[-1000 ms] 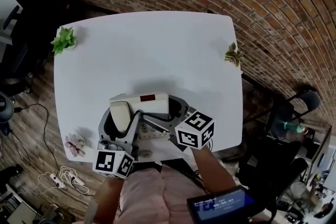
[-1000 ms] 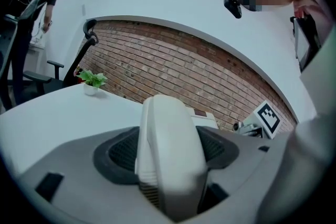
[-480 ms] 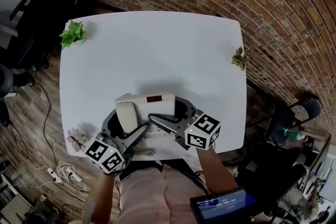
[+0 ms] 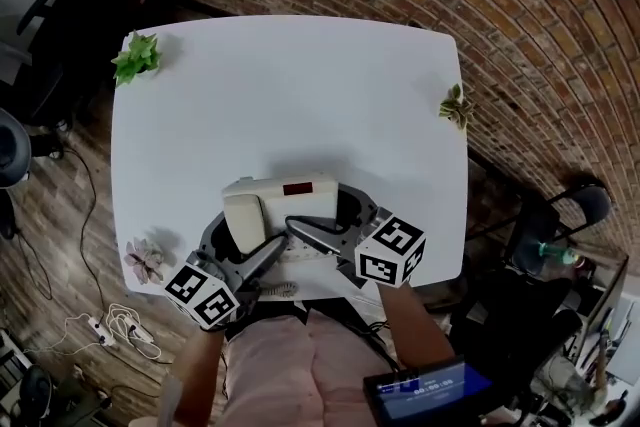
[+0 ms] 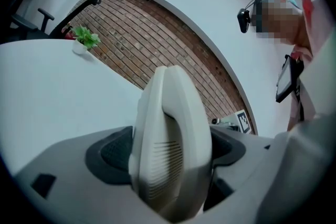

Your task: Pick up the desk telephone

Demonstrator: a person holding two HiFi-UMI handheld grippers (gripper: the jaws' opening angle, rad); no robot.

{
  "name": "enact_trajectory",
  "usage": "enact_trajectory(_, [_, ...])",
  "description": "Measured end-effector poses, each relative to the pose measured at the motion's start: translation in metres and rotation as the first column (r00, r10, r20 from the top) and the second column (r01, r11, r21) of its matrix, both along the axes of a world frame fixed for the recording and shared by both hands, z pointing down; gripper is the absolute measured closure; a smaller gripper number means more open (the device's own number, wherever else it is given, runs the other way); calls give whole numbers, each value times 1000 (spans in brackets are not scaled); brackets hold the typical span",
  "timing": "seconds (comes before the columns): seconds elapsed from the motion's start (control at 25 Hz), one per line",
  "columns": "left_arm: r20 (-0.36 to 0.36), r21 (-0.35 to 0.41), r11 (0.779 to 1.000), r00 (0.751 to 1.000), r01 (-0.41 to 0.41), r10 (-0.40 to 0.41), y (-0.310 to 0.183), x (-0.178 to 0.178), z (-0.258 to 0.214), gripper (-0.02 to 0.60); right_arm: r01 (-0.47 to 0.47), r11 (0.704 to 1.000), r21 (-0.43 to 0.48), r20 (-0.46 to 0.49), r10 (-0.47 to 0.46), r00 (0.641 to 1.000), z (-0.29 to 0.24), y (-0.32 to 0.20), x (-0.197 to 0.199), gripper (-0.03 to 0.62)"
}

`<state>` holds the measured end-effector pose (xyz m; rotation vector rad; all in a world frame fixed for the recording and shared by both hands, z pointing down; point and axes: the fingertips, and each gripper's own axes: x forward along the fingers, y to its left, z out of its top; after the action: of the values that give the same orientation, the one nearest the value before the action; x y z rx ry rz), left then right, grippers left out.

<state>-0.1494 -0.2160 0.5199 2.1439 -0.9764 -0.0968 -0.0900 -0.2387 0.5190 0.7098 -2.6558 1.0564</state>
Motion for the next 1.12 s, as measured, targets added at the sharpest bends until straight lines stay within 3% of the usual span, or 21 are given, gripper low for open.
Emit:
enact_trajectory(0.36, [25,38,999,1000,-18,17,9,10,-41,150,-11,999,48,28,10,1000,-40,10,10,266])
enact_trajectory(1.12, [55,218,973,996,-80,69,24,47,-222,149,-107,961,256,109,81,991,-226,29,49,265])
